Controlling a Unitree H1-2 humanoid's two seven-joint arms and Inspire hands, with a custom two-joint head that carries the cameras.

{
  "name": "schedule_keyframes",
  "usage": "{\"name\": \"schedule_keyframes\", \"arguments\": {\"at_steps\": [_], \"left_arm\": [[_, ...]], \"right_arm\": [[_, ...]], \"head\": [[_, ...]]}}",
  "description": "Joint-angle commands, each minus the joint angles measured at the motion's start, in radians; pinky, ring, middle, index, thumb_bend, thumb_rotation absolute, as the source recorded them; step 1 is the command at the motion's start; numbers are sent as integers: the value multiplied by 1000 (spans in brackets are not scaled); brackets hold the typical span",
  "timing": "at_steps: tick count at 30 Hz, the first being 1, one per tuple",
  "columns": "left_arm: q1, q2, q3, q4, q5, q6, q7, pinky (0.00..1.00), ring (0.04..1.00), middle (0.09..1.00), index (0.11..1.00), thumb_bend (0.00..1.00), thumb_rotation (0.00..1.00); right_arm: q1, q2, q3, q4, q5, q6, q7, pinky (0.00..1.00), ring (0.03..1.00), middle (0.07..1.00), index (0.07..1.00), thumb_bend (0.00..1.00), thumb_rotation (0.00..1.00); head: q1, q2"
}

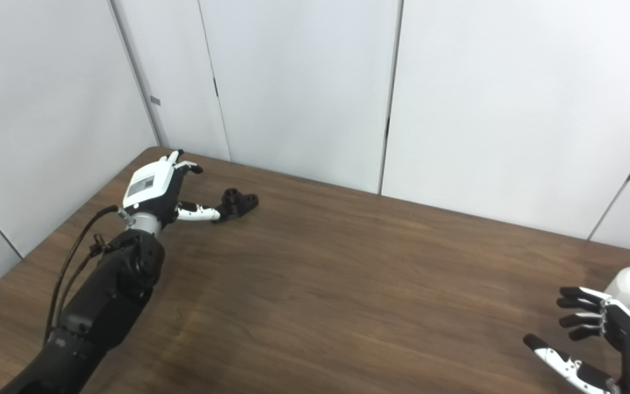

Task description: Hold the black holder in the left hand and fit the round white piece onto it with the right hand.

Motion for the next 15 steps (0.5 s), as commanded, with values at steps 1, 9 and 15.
{"name": "schedule_keyframes", "arguments": {"at_steps": [1, 9, 15], "left_arm": [[-58, 48, -6, -6, 23, 8, 4, 996, 1000, 1000, 798, 1000, 404], [-79, 52, -43, 40, 8, -10, 8, 1000, 1000, 1000, 747, 1000, 403], [-92, 40, -60, 76, -1, -32, 36, 1000, 1000, 1000, 713, 1000, 370]], "right_arm": [[-19, -8, -8, -38, 6, -14, -6, 402, 508, 610, 634, 576, 0], [-17, -6, -6, -52, 5, 3, -3, 400, 508, 612, 633, 574, 0], [-18, -6, -6, -48, 4, -3, -5, 395, 507, 609, 631, 575, 0]], "head": [[-2, 2], [-3, 5], [-6, 8]]}}
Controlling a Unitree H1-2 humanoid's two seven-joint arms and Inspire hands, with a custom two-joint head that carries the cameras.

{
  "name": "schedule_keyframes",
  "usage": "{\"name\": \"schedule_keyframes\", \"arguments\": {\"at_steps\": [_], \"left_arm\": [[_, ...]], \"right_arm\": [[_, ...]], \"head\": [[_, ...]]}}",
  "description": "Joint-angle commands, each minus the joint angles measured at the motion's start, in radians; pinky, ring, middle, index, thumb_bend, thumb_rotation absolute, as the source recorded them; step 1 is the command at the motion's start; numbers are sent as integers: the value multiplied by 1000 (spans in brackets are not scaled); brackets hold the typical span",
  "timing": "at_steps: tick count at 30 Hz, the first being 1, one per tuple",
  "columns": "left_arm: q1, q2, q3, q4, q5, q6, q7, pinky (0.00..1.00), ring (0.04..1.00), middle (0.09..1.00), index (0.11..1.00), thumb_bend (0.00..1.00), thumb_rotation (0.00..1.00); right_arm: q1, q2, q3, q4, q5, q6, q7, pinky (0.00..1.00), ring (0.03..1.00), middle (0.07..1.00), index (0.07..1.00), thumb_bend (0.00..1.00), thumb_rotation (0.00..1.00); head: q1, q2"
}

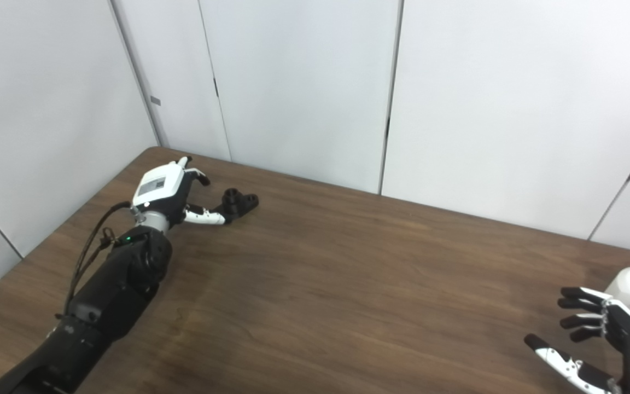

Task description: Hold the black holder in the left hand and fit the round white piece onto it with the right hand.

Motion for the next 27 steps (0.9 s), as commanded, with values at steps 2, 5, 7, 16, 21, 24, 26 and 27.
{"name": "schedule_keyframes", "arguments": {"at_steps": [2, 5, 7, 16, 21, 24, 26, 27], "left_arm": [[-63, 13, 9, 22, -5, -48, 76, 1000, 1000, 1000, 693, 1000, 350], [-75, 2, 7, 66, -16, -81, 119, 1000, 1000, 1000, 677, 1000, 339], [-84, -2, 3, 91, -17, -93, 137, 1000, 1000, 1000, 673, 1000, 337], [-120, 1, -36, 230, -6, -197, 281, 996, 1000, 998, 637, 964, 259], [-136, 2, -47, 261, -9, -199, 290, 1000, 1000, 1000, 646, 946, 248], [-139, 5, -49, 264, -13, -200, 284, 1000, 1000, 1000, 650, 937, 259], [-137, 6, -51, 260, -12, -201, 286, 1000, 1000, 1000, 649, 938, 270], [-136, 7, -52, 259, -13, -203, 287, 1000, 1000, 1000, 648, 939, 273]], "right_arm": [[-20, -8, -7, -33, 3, -19, -7, 401, 513, 612, 634, 574, 0], [-20, -6, -6, -34, 1, -18, -8, 396, 506, 609, 632, 573, 0], [-20, -5, -5, -35, 1, -20, -8, 391, 502, 606, 631, 573, 0], [-24, 1, -2, -34, -3, -15, -10, 387, 500, 601, 621, 577, 0], [-22, 3, 1, -32, -3, -22, -11, 388, 500, 598, 619, 588, 0], [-19, 5, 2, -39, -6, -18, -12, 390, 500, 597, 621, 582, 0], [-19, 3, 1, -33, -1, -28, -12, 391, 502, 598, 621, 578, 0], [-19, 2, 0, -31, 0, -31, -12, 393, 504, 601, 623, 574, 0]], "head": [[-2, 1], [-3, 0], [-4, 1], [-18, -9], [-18, -10], [-14, -7], [-16, -7], [-16, -7]]}}
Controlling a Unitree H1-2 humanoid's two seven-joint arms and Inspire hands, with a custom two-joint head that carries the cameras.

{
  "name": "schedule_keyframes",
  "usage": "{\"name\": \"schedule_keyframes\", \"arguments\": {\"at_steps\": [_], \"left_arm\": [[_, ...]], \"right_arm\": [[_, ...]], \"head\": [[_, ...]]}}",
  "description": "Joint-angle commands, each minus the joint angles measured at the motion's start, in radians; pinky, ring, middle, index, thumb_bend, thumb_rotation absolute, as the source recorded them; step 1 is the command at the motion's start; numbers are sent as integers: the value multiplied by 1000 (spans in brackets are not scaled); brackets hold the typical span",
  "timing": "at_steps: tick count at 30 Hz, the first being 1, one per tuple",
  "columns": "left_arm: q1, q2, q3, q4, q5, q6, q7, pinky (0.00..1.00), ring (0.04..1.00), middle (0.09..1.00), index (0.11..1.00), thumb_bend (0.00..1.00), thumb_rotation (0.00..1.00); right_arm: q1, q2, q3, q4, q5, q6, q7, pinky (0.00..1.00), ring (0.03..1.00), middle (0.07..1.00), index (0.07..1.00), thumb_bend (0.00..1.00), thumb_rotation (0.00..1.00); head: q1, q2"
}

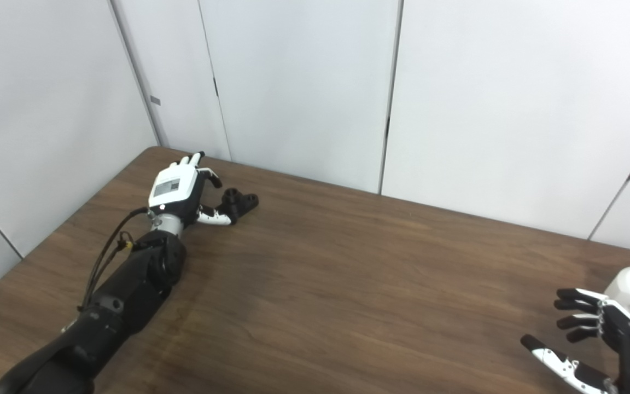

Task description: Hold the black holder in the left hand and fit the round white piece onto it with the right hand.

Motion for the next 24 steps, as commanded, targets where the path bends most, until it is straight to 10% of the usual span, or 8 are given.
{"name": "schedule_keyframes", "arguments": {"at_steps": [1, 13, 24], "left_arm": [[-55, 36, 3, -12, 7, -16, 32, 1000, 1000, 1000, 647, 939, 273], [-52, 29, -5, 11, -9, 1, 1, 1000, 1000, 967, 615, 936, 246], [-43, 36, -53, -24, -24, 150, -229, 1000, 974, 889, 538, 883, 359]], "right_arm": [[-21, -4, -4, -29, 3, -35, -12, 394, 505, 602, 623, 573, 0], [-17, -11, -10, -37, 5, -34, -10, 391, 501, 604, 630, 571, 0], [-13, -19, -15, -44, 11, -29, -4, 398, 509, 610, 637, 564, 0]], "head": [[-1, 2], [-3, 16], [4, 36]]}}
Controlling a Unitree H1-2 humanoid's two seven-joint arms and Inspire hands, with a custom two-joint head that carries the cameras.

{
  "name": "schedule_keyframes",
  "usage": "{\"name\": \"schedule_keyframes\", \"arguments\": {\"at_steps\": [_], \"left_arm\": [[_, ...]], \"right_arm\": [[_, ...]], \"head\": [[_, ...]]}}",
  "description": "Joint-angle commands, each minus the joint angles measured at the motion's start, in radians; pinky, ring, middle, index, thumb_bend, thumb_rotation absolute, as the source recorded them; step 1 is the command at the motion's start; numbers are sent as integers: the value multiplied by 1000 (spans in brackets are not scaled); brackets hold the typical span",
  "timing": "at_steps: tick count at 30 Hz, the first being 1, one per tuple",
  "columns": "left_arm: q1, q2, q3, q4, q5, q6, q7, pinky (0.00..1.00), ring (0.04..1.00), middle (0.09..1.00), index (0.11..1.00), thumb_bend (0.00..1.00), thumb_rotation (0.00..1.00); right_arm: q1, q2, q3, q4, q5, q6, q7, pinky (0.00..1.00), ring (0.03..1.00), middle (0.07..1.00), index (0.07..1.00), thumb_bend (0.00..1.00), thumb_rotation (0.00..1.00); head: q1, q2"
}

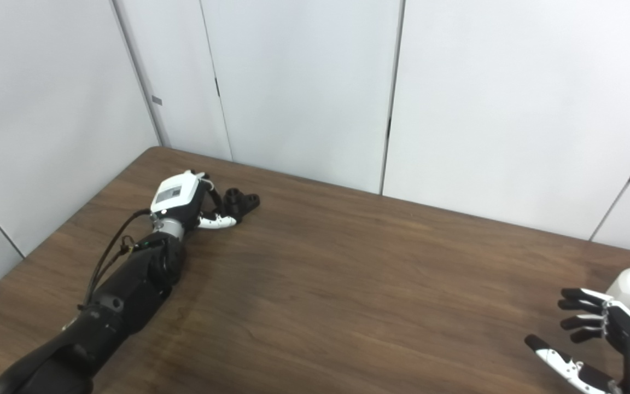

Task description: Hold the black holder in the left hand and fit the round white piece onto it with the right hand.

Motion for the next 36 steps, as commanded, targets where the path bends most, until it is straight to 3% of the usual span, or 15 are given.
{"name": "schedule_keyframes", "arguments": {"at_steps": [1, 7, 12, 15, 18, 20, 27, 36], "left_arm": [[-26, 26, -19, -12, -1, 33, -68, 1000, 970, 879, 537, 886, 345], [-21, 51, -55, -36, -1, 50, -131, 1000, 959, 875, 538, 881, 394], [-12, 41, -39, -38, -39, 33, -127, 1000, 972, 866, 495, 886, 314], [-10, 42, -45, -38, -51, 10, -125, 928, 954, 864, 483, 898, 265], [-8, 37, -39, -33, -74, -41, -103, 940, 953, 866, 482, 603, 110], [-5, 28, -25, -30, -100, -70, -86, 988, 971, 874, 481, 541, 73], [14, 20, -14, -77, -159, -135, -97, 1000, 1000, 918, 481, 524, 57], [85, 0, -80, -241, -150, -161, -147, 1000, 1000, 935, 484, 525, 58]], "right_arm": [[-19, -14, -9, -27, 9, -30, -4, 398, 509, 610, 638, 564, 0], [-17, -18, -10, -30, 10, -27, -1, 396, 508, 614, 642, 554, 0], [-17, -20, -11, -29, 18, -27, 2, 412, 520, 622, 646, 551, 0], [-18, -20, -12, -25, 20, -28, 2, 406, 514, 616, 645, 554, 0], [-20, -20, -11, -22, 20, -29, 2, 408, 515, 617, 644, 553, 0], [-21, -20, -11, -19, 17, -33, -1, 406, 513, 616, 641, 553, 0], [-26, -16, -8, -24, 10, -21, -1, 395, 509, 612, 641, 549, 0], [-35, -5, 0, -19, 3, -24, -6, 399, 512, 614, 639, 544, 0]], "head": [[1, 3], [2, 9], [1, 12], [1, 12], [2, 15], [2, 15], [-6, 18], [-61, 30]]}}
